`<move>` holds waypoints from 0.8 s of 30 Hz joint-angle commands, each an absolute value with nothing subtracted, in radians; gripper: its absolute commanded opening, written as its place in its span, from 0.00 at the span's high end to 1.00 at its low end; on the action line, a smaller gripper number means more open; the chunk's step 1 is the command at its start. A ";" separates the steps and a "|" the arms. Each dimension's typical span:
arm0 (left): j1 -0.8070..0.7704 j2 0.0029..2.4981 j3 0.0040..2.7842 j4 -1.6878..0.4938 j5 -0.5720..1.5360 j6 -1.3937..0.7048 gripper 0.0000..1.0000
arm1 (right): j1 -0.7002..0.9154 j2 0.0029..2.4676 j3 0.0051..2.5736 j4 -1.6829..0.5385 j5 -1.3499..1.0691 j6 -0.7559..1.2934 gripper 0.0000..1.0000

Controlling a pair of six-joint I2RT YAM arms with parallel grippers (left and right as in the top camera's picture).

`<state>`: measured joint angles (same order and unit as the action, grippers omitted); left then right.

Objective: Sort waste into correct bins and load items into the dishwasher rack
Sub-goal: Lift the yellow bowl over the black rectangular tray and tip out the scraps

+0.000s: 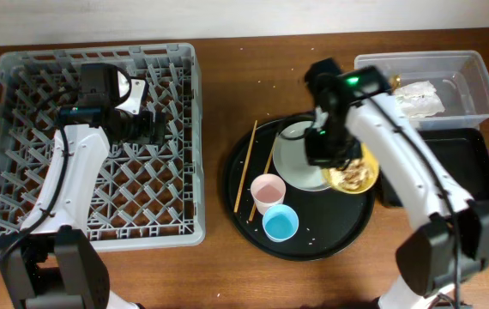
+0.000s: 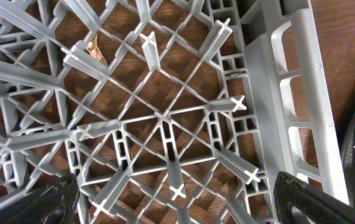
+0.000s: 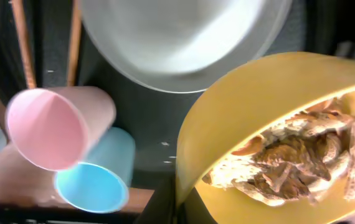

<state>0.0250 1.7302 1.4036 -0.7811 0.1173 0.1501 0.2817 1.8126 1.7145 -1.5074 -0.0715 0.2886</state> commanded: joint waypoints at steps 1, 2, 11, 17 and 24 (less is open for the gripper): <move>0.023 1.735 1.420 -0.780 0.127 0.159 0.01 | 0.105 1.720 1.736 -1.514 -0.193 -0.031 0.96; 0.023 1.735 1.420 -0.780 0.127 0.159 0.01 | 0.044 1.711 1.736 -1.510 -0.238 -0.099 0.96; 0.023 1.735 1.420 -0.780 0.127 0.159 0.01 | -0.567 1.763 1.618 -1.453 -0.783 -0.572 0.96; 0.023 1.735 1.420 -0.780 0.127 0.159 0.01 | -0.725 1.838 1.464 -1.277 -0.994 -0.656 0.96; 0.023 1.735 1.420 -0.780 0.127 0.159 0.01 | -0.774 1.842 1.368 -1.197 -1.183 -0.849 0.96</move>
<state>0.0250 1.7302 1.4036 -0.7815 0.1169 0.1501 -0.7700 1.8397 1.3746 -1.2064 -1.0943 -0.7555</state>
